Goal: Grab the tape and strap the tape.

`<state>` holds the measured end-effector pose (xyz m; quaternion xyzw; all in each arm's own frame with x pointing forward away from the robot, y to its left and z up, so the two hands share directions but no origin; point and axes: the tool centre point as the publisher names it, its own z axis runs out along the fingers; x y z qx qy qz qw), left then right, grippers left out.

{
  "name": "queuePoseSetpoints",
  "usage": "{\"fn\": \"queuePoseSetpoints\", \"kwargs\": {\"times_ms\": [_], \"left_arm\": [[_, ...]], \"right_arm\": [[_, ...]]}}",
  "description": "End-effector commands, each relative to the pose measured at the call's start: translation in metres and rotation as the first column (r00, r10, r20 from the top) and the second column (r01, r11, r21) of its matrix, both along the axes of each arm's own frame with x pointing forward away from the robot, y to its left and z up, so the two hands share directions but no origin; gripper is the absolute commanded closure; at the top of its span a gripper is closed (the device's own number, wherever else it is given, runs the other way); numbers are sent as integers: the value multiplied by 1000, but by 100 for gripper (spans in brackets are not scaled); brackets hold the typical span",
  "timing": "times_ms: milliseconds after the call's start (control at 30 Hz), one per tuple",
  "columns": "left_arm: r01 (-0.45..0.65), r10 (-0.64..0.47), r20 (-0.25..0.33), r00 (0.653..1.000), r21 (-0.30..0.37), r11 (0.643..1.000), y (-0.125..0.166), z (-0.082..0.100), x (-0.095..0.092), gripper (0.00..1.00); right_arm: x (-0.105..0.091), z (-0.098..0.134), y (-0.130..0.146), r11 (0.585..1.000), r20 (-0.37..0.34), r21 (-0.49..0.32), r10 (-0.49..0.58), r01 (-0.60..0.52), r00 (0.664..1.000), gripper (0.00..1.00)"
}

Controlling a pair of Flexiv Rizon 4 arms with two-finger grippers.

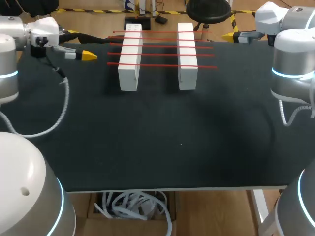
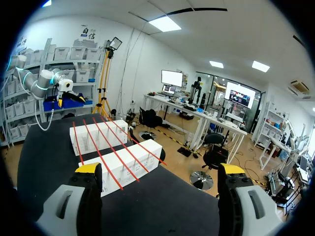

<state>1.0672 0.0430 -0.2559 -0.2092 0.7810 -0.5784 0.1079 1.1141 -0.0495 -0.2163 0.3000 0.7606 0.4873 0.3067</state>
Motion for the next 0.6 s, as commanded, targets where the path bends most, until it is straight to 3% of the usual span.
{"fn": "queuePoseSetpoints", "kwargs": {"times_ms": [33,133,600], "left_arm": [[62,-62,1,998,-32,998,3,-6,1,57],[64,-63,10,998,-37,997,2,-8,0,61],[129,-128,22,992,-52,990,-1,-26,-10,59]], "right_arm": [[0,0,0,1000,0,0,0,0,1000,0],[0,0,0,1000,0,0,0,0,1000,0],[0,0,0,1000,0,0,0,0,1000,0]]}}
